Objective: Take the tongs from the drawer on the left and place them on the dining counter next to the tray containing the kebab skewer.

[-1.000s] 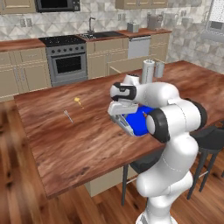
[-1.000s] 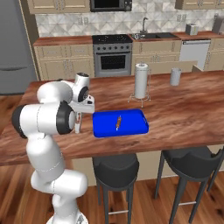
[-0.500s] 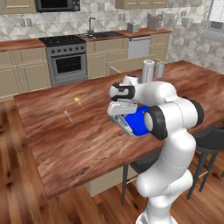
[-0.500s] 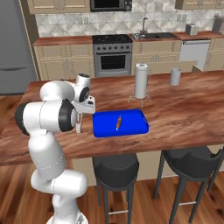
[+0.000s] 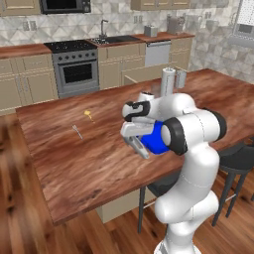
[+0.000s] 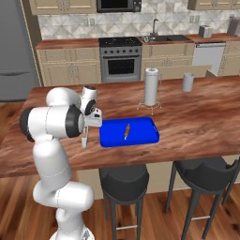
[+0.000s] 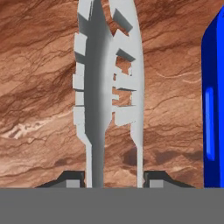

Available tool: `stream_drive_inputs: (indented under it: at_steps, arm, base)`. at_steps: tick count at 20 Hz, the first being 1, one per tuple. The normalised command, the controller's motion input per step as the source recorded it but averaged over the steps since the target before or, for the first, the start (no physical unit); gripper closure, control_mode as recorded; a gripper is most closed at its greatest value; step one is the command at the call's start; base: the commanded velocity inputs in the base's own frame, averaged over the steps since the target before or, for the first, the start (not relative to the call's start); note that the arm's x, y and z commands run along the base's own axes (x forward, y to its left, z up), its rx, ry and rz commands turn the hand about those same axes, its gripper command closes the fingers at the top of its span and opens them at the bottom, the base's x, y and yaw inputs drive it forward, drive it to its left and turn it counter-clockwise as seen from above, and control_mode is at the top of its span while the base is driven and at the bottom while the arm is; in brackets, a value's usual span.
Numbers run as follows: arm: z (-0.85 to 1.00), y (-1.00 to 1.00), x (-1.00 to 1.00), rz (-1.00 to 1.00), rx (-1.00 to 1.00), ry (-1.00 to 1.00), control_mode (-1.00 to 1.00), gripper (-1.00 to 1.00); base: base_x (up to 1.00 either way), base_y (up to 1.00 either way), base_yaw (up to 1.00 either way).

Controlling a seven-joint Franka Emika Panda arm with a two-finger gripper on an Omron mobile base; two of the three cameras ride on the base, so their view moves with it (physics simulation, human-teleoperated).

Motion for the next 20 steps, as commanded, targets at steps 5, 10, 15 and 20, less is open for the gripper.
stream_drive_inputs:
  at_steps: [5,10,15,20]
  arm:
    - [-0.13,0.02,0.02,0.0,0.0,0.0,-1.0,1.0]
    - [-0.04,0.0,0.0,0.0,0.0,0.0,-1.0,1.0]
    - [-0.24,0.0,0.04,0.0,0.0,-0.01,-1.0,1.0]
    - [-0.3,0.0,0.05,0.0,0.0,-0.07,-1.0,1.0]
  base:
    - [0.0,0.0,0.0]
    - [0.0,0.0,0.0]
    - [0.0,0.0,0.0]
    - [0.0,0.0,0.0]
